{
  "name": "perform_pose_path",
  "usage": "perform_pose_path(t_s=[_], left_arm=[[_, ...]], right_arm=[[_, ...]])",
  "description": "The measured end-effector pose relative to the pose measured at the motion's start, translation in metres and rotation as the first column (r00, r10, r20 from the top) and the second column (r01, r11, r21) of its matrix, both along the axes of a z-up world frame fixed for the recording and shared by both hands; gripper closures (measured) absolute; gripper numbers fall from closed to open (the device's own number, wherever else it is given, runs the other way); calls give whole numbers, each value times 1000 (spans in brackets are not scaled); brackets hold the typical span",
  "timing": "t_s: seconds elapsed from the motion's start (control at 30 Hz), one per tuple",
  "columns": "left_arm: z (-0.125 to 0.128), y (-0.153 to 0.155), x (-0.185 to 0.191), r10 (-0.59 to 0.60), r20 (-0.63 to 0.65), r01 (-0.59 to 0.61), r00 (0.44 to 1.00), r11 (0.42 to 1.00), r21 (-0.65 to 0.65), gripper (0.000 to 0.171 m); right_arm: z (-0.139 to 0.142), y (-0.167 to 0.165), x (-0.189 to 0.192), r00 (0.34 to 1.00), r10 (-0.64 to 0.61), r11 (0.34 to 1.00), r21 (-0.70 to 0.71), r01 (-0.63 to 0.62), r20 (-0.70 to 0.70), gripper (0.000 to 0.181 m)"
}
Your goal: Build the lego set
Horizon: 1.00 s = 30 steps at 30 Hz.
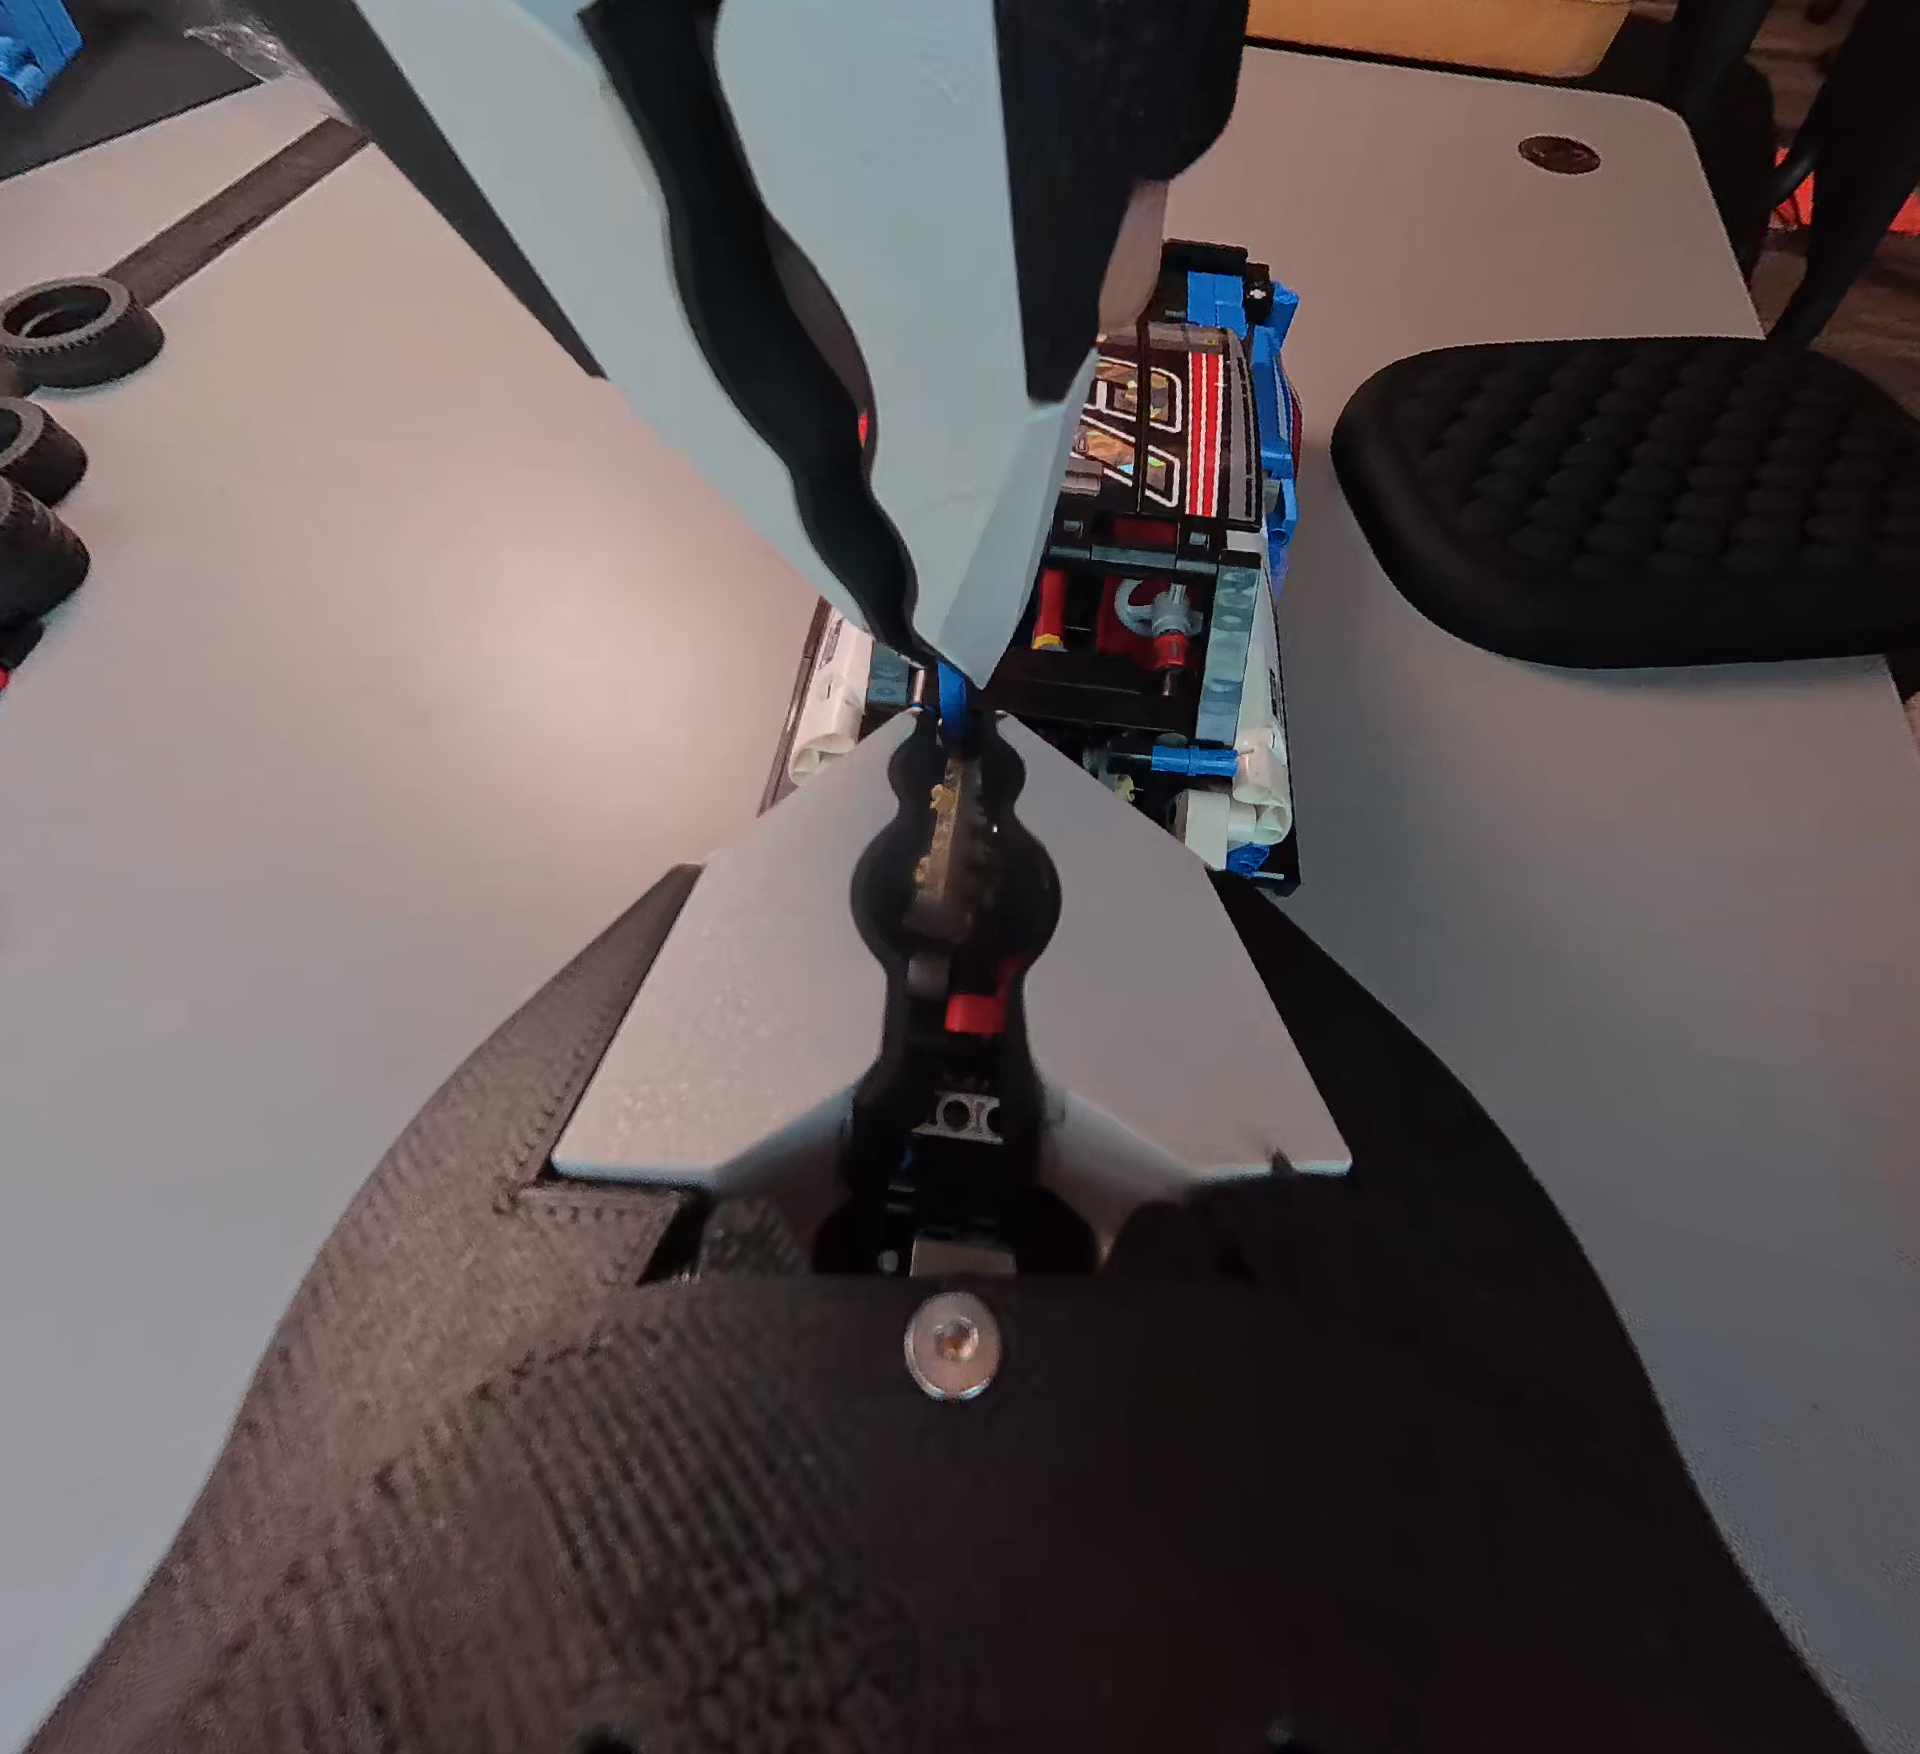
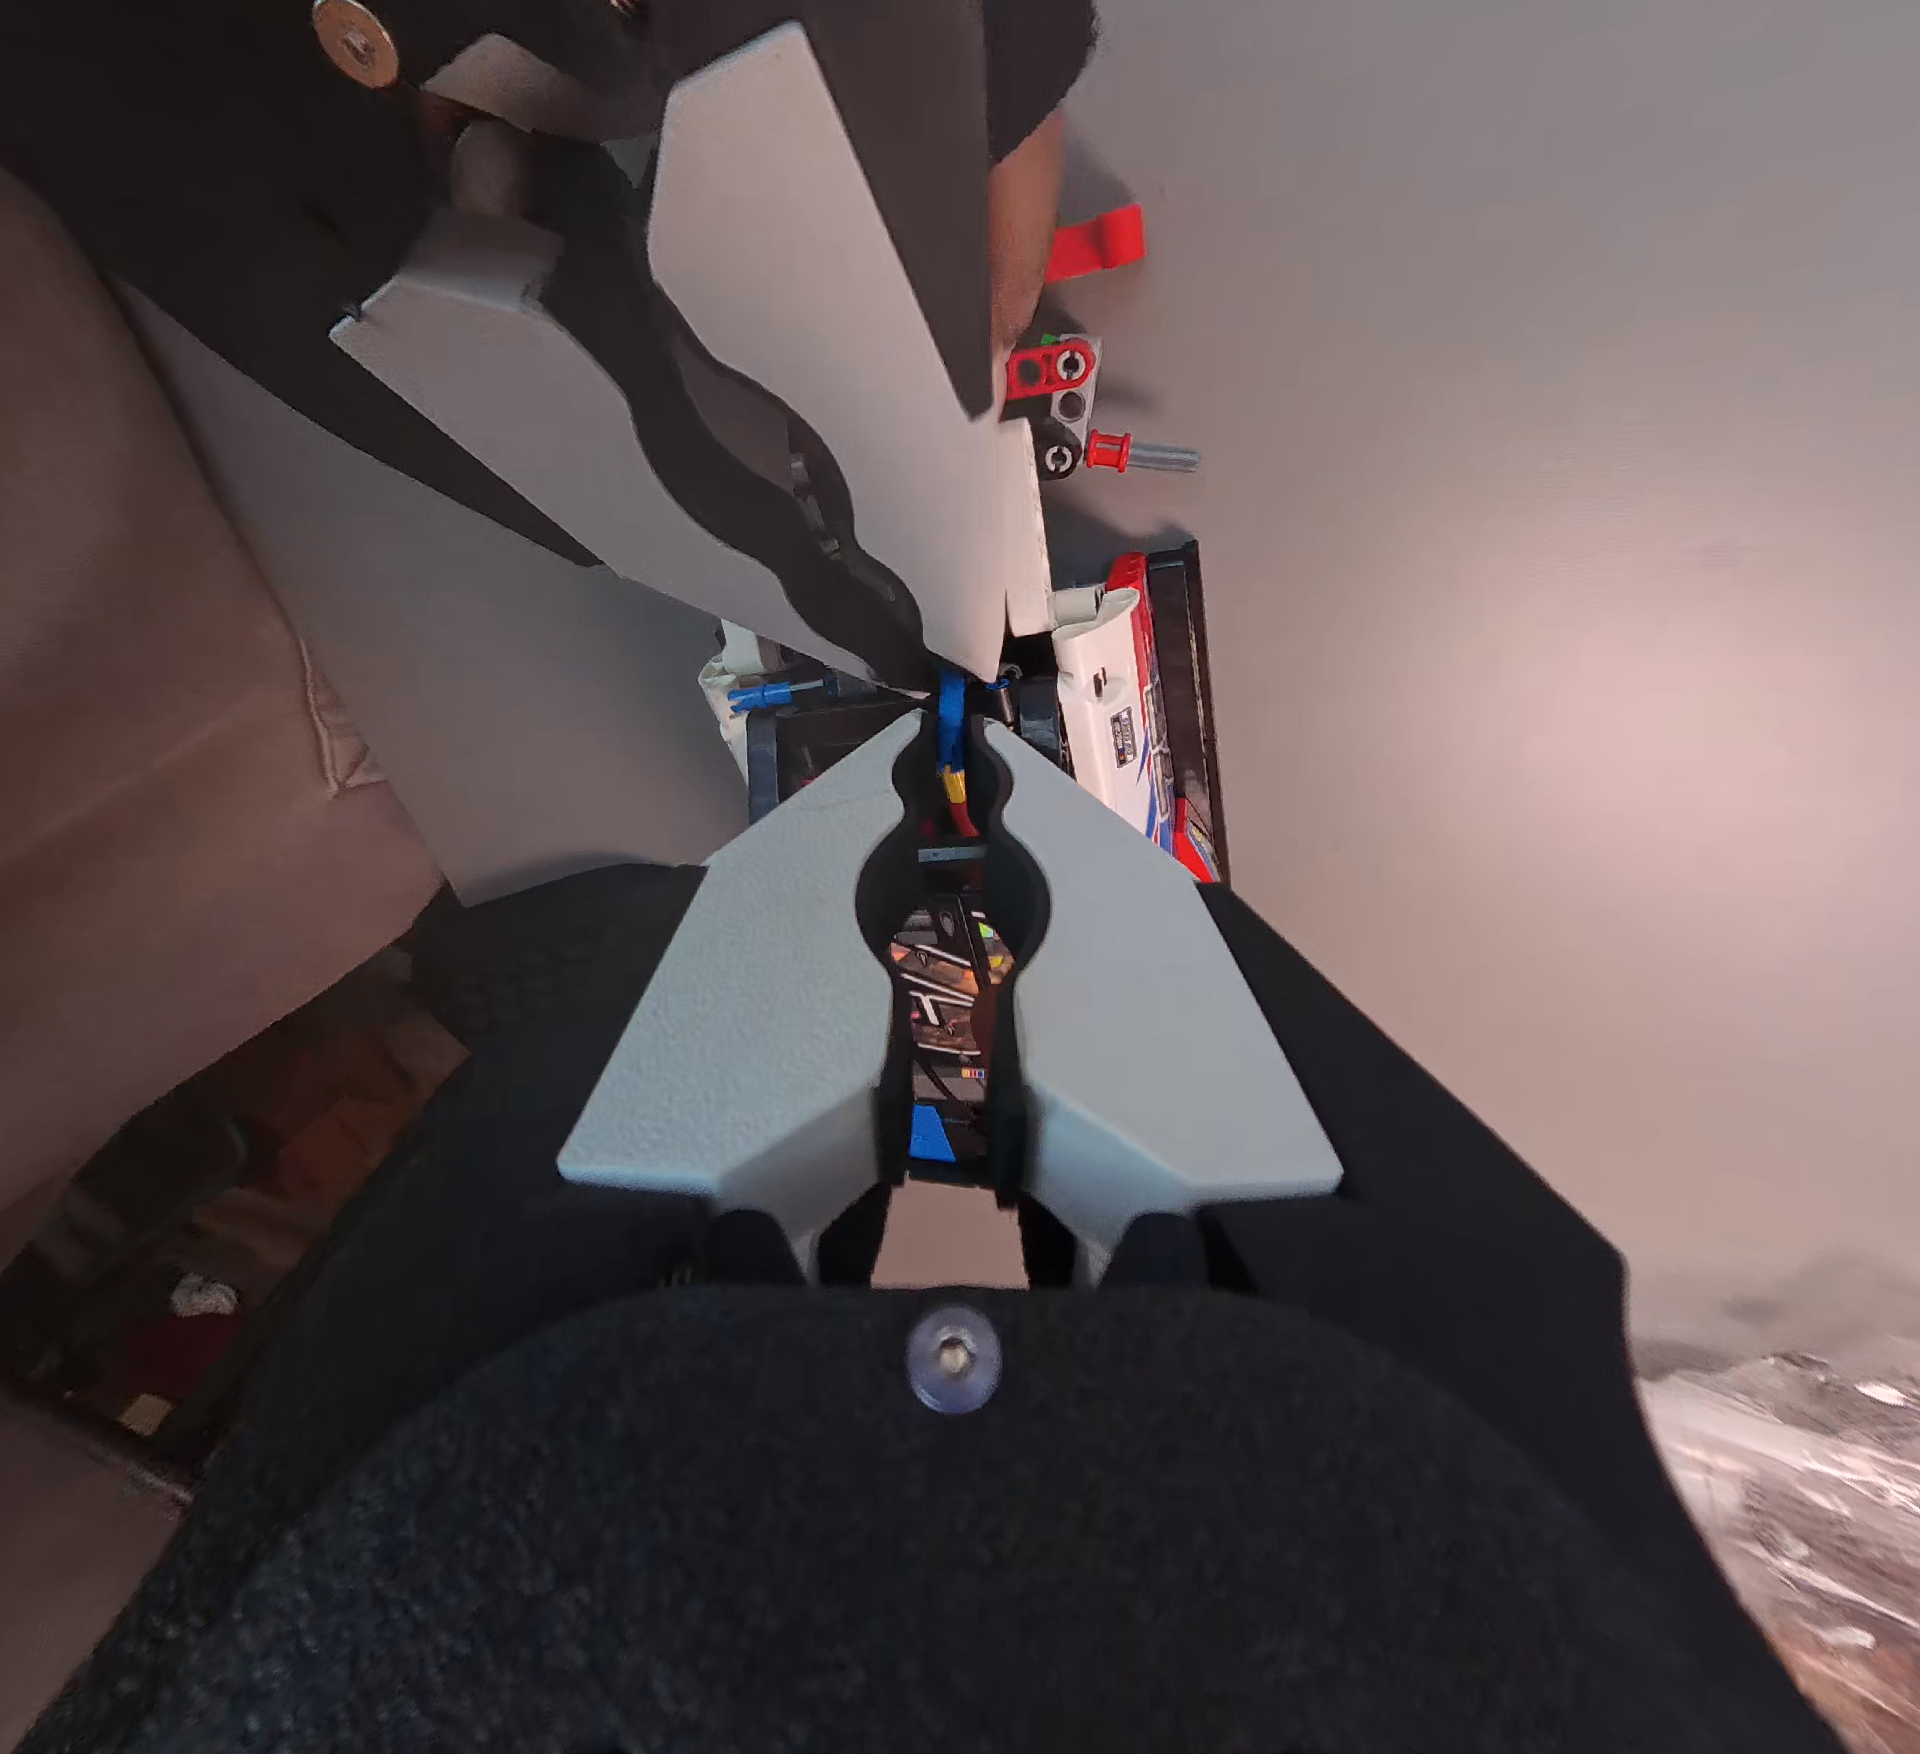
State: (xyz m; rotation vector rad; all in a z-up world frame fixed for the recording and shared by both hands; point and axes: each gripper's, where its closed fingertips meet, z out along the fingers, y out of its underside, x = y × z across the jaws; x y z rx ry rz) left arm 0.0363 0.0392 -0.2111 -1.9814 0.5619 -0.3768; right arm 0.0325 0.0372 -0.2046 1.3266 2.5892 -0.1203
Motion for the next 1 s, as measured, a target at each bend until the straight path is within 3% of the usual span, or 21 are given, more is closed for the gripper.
perform_pose_path(t_s=[0.23,0.37,0.57,0.93,1.0], left_arm=[[1,0,0,-5,22,5,1000,1000,1,166],[1,0,0,-3,49,3,999,1000,-4,167],[1,1,1,-4,58,4,998,1000,-2,166],[1,1,1,-17,52,17,999,1000,-7,165],[-1,-1,2,-24,31,24,999,1000,-11,159]], right_arm=[[2,-2,-3,981,-138,972,-211,108,-136,179],[2,-3,-5,954,-145,960,-271,72,-263,179],[6,-4,-7,912,-66,976,-218,-27,-406,179],[3,-3,-6,932,-33,986,-164,-29,-361,180],[4,-2,-5,942,-23,989,-146,-28,-336,180]])
